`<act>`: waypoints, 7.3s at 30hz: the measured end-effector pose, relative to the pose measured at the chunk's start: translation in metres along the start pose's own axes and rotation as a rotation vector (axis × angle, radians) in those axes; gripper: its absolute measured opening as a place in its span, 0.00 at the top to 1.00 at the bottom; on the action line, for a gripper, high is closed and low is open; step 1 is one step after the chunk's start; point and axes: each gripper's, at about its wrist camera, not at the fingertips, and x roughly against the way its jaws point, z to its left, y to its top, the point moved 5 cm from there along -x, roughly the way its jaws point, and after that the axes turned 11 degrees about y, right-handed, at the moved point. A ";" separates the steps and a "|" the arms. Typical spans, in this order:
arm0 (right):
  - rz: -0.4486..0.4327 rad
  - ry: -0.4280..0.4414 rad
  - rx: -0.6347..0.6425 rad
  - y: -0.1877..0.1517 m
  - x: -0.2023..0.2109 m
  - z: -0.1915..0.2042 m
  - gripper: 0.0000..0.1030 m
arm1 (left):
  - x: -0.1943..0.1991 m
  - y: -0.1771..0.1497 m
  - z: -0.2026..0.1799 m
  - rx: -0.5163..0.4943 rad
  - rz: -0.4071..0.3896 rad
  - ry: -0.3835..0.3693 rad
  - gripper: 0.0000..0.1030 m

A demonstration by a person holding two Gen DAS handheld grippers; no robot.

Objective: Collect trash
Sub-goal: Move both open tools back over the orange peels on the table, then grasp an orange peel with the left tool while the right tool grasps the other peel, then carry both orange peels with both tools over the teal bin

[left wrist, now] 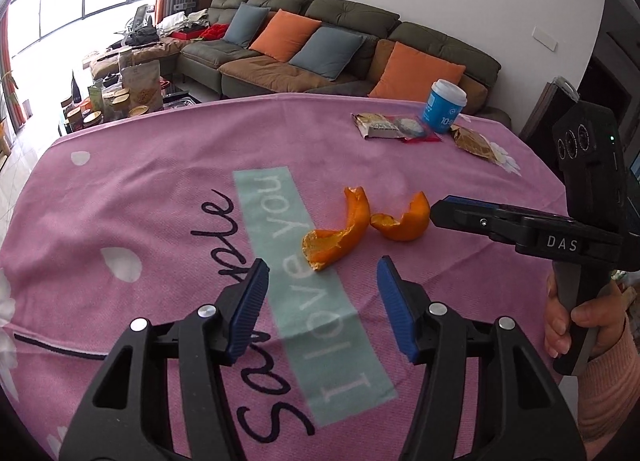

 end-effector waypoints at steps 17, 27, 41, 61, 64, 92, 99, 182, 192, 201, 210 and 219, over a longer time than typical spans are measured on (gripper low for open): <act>0.038 0.054 -0.016 0.002 -0.010 -0.005 0.60 | -0.047 0.016 -0.013 -0.028 0.082 -0.052 0.69; 0.035 0.076 -0.008 0.002 -0.005 -0.001 0.83 | -0.033 0.006 -0.016 -0.040 0.057 -0.011 0.74; 0.005 0.134 -0.009 -0.002 0.000 0.014 0.89 | 0.016 -0.016 0.007 0.037 -0.003 0.003 0.96; 0.023 0.146 -0.024 -0.007 -0.011 0.017 0.89 | 0.005 -0.035 -0.004 -0.014 0.079 -0.065 0.95; 0.017 0.153 -0.027 -0.007 -0.011 0.018 0.89 | 0.010 -0.035 -0.005 -0.012 0.051 -0.050 0.97; 0.032 0.280 0.041 -0.008 -0.029 0.088 0.89 | 0.104 -0.065 0.078 0.172 -0.070 0.122 0.97; 0.066 0.315 0.064 -0.014 -0.044 0.112 0.89 | 0.122 -0.077 0.097 0.213 -0.084 0.164 0.97; 0.281 0.522 0.236 -0.038 -0.145 0.268 0.89 | 0.226 -0.146 0.229 0.458 -0.159 0.433 0.97; 0.296 0.535 0.258 -0.038 -0.153 0.283 0.89 | 0.230 -0.150 0.242 0.486 -0.164 0.454 0.97; 0.316 0.546 0.280 -0.041 -0.163 0.299 0.89 | 0.230 -0.154 0.253 0.504 -0.162 0.475 0.97; 0.334 0.551 0.298 -0.042 -0.176 0.311 0.89 | 0.228 -0.158 0.266 0.528 -0.154 0.497 0.97; 0.353 0.550 0.315 -0.046 -0.186 0.322 0.89 | 0.224 -0.162 0.276 0.542 -0.140 0.515 0.97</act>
